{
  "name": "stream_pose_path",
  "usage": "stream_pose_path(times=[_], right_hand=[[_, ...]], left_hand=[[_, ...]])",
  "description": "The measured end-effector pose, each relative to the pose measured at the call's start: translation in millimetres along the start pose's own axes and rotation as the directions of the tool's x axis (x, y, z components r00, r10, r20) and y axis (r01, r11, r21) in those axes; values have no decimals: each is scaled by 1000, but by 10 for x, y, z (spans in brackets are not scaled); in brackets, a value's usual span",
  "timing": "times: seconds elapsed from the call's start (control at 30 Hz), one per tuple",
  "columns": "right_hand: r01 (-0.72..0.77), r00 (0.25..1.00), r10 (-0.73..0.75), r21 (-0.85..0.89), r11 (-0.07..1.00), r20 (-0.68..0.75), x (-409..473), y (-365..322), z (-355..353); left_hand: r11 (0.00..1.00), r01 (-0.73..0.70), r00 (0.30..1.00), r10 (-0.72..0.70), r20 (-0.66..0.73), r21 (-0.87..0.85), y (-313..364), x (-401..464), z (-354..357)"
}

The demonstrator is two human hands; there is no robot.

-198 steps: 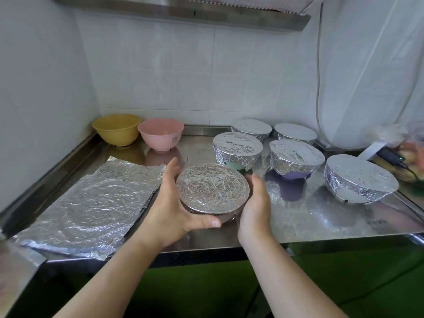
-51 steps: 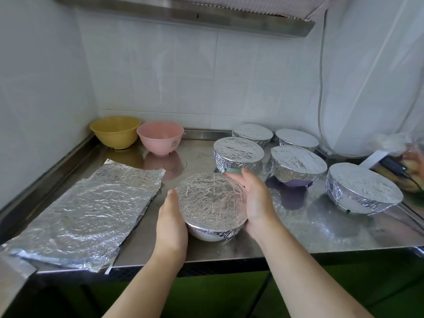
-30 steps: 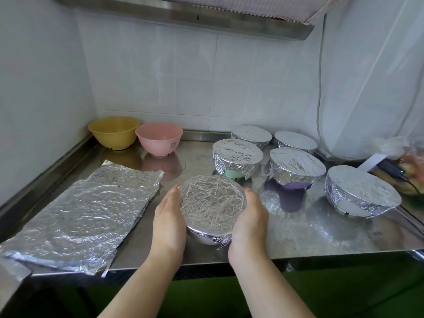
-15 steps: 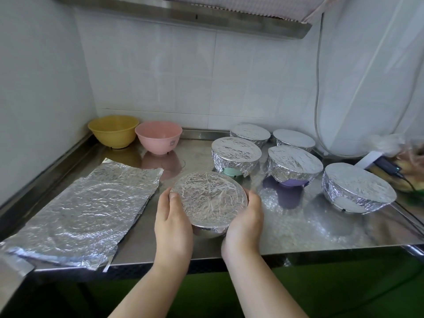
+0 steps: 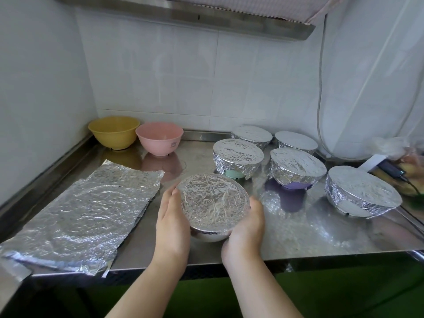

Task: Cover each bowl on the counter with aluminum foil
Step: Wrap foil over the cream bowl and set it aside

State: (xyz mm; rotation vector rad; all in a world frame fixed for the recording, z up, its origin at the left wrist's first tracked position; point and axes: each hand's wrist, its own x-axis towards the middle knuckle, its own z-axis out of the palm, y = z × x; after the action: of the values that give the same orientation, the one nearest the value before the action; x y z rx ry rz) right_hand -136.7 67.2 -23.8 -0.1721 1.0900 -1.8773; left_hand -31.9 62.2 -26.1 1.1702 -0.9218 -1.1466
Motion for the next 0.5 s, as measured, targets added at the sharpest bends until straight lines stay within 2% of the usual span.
stream_pose_path(times=[0.1, 0.27, 0.5], right_hand=[[-10, 1000, 11, -53, 999, 24, 36, -51, -44], [81, 995, -72, -133, 988, 74, 22, -163, -78], [79, 996, -67, -216, 973, 65, 0, -22, -91]], left_hand=[[1000, -11, 999, 11, 46, 6, -19, 36, -81], [999, 42, 993, -39, 111, -25, -10, 210, -146], [995, 94, 995, -96, 38, 42, 48, -43, -47]])
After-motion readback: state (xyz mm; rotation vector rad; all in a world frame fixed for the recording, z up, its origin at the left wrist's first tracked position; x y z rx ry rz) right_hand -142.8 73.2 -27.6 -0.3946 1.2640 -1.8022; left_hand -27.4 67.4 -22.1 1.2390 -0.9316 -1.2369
